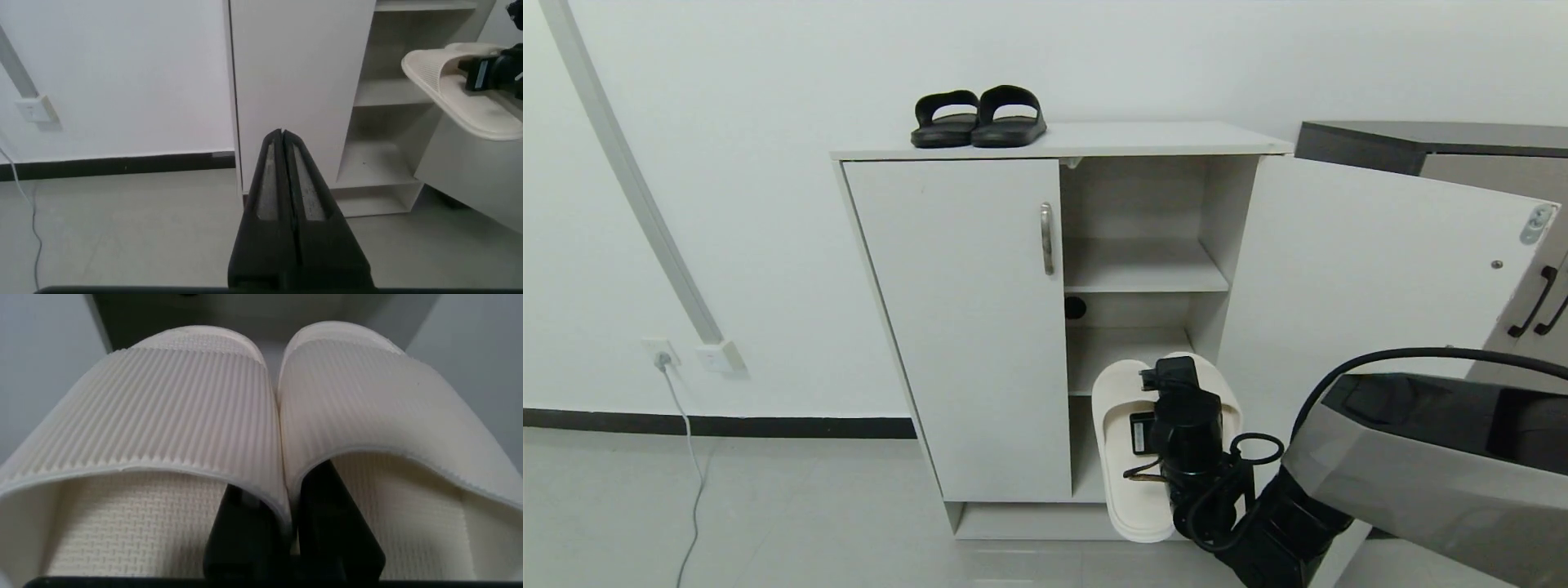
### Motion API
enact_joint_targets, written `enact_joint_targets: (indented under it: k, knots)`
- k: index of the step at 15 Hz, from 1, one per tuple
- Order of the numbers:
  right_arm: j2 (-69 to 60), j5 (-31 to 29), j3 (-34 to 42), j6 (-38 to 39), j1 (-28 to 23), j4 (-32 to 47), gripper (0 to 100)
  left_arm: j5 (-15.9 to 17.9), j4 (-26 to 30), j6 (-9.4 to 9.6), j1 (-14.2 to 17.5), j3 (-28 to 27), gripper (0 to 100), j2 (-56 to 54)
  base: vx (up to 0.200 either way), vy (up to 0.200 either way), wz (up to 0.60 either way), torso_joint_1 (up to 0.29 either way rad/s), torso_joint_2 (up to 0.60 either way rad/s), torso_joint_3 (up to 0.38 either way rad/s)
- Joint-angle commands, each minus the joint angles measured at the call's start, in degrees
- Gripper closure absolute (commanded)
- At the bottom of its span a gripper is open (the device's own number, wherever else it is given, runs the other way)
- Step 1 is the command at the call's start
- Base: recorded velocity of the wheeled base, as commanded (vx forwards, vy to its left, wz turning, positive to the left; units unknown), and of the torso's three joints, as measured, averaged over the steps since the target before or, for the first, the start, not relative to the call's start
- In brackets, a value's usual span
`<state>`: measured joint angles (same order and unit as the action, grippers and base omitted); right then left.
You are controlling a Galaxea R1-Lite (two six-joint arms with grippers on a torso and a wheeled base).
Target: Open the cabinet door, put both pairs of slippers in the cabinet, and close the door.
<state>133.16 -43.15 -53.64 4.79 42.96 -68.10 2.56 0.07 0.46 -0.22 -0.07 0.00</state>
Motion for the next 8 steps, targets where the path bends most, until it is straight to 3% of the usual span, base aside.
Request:
enact_joint_targets:
  k: [1, 8]
  knots:
    - [2.28, 0.09, -1.91, 0.04, -0.24, -0.02, 100, -0.01, 0.01, -0.02, -0.04, -0.01, 100, 0.09, 0.0, 0.0, 0.0, 0.0, 0.0, 0.0]
    - [4.04, 0.35, -4.98, -0.04, -0.42, -0.19, 100, -0.01, 0.01, -0.02, -0.04, -0.01, 100, 0.09, 0.0, 0.0, 0.0, 0.0, 0.0, 0.0]
